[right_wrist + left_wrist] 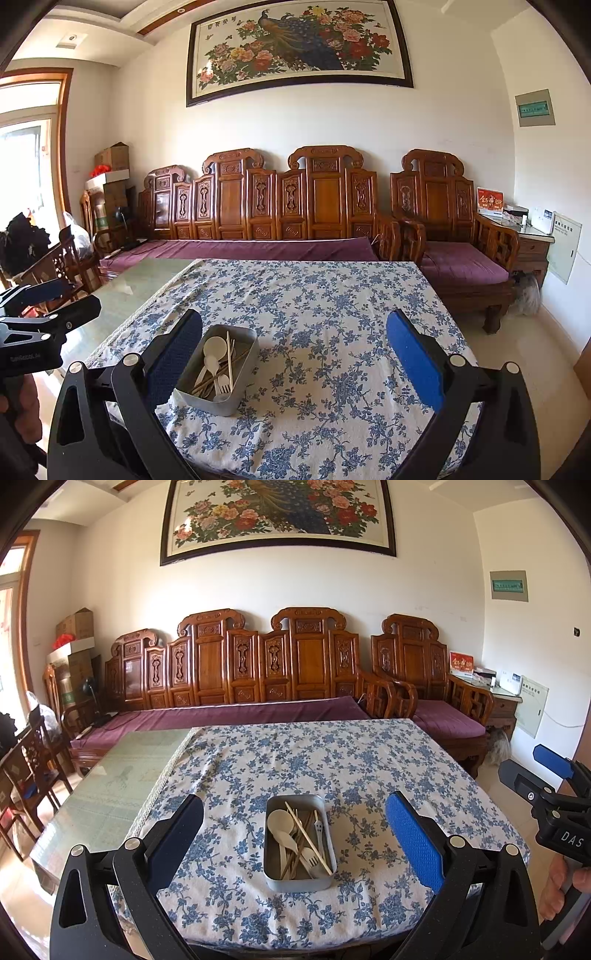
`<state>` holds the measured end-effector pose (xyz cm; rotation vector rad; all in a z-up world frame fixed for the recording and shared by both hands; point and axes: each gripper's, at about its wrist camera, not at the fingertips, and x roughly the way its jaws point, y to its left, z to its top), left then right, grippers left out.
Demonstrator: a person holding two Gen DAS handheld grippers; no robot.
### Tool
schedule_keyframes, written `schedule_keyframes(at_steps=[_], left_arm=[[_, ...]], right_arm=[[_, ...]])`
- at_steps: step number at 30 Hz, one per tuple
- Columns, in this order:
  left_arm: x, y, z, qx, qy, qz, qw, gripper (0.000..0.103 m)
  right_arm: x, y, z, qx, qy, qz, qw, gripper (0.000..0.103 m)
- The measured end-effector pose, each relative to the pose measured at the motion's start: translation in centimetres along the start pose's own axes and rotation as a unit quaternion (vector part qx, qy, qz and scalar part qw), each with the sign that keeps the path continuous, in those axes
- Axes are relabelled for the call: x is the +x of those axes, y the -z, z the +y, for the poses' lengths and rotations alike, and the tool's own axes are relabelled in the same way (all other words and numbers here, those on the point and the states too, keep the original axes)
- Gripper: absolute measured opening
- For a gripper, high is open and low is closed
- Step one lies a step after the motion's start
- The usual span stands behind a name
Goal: Organize utensils
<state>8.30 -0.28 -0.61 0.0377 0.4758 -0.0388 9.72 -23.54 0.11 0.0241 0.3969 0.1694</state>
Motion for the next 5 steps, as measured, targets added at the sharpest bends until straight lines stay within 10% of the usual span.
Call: schedule_keyframes(at_steps=[5], left_arm=[[-0.08,-0.12,0.15,-0.002,0.003,-0.003,1.0000,0.095]], right_arm=[[-0.05,-0.06,0.01,0.001,0.001,-0.001,1.000,0.100]])
